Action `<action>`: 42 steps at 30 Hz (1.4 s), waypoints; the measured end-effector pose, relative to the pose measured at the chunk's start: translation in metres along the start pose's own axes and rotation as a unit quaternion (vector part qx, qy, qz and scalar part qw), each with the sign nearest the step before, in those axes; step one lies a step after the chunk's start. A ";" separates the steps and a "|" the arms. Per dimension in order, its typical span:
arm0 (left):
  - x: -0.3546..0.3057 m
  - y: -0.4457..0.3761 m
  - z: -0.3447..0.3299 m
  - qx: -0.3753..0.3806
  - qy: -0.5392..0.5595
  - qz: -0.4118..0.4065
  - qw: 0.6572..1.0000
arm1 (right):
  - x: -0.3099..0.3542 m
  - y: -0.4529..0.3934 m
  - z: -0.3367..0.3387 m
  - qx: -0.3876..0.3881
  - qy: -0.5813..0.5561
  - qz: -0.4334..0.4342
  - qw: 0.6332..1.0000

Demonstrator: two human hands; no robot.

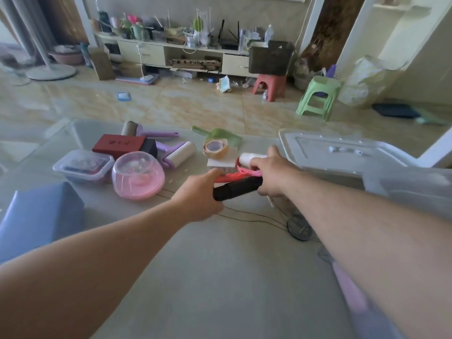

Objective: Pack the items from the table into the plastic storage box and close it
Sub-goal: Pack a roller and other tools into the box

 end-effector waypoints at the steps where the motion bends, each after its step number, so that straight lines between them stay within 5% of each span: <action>1: -0.005 0.007 0.014 -0.005 -0.010 -0.005 1.000 | 0.004 0.009 0.014 -0.011 -0.005 0.010 1.000; 8: -0.091 0.061 0.130 -0.006 -0.063 -0.064 0.996 | 0.005 0.096 0.153 -0.083 -0.024 0.083 0.993; 11: -0.142 0.083 0.164 -0.016 0.003 -0.108 0.994 | -0.024 0.147 0.206 -0.146 -0.036 0.090 0.985; 18: -0.258 0.122 0.168 -0.023 -0.003 -0.192 0.981 | -0.176 0.272 0.253 -0.231 -0.145 -0.041 0.961; 26: -0.360 0.143 0.083 0.027 -0.057 -0.248 0.967 | -0.331 0.369 0.189 -0.176 -0.296 -0.265 0.901; 32: -0.388 0.138 -0.006 0.044 -0.196 -0.292 0.935 | -0.368 0.382 0.111 0.022 -0.309 -0.421 0.853; 37: -0.387 0.125 -0.054 0.061 -0.342 -0.303 0.887 | -0.381 0.368 0.063 0.105 -0.285 -0.452 0.839; 42: -0.368 0.109 -0.076 0.122 -0.372 -0.255 0.884 | -0.392 0.365 0.054 0.149 -0.265 -0.461 0.834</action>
Point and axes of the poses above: each hand's wrist, its own y-axis away from the middle knuckle, its own z-axis out of the back of the hand, x = y × z, the point moved 8 cm from there along -y, towards the middle knuckle, and after that the axes turned 9 degrees about -x, right-handed, at the moved point
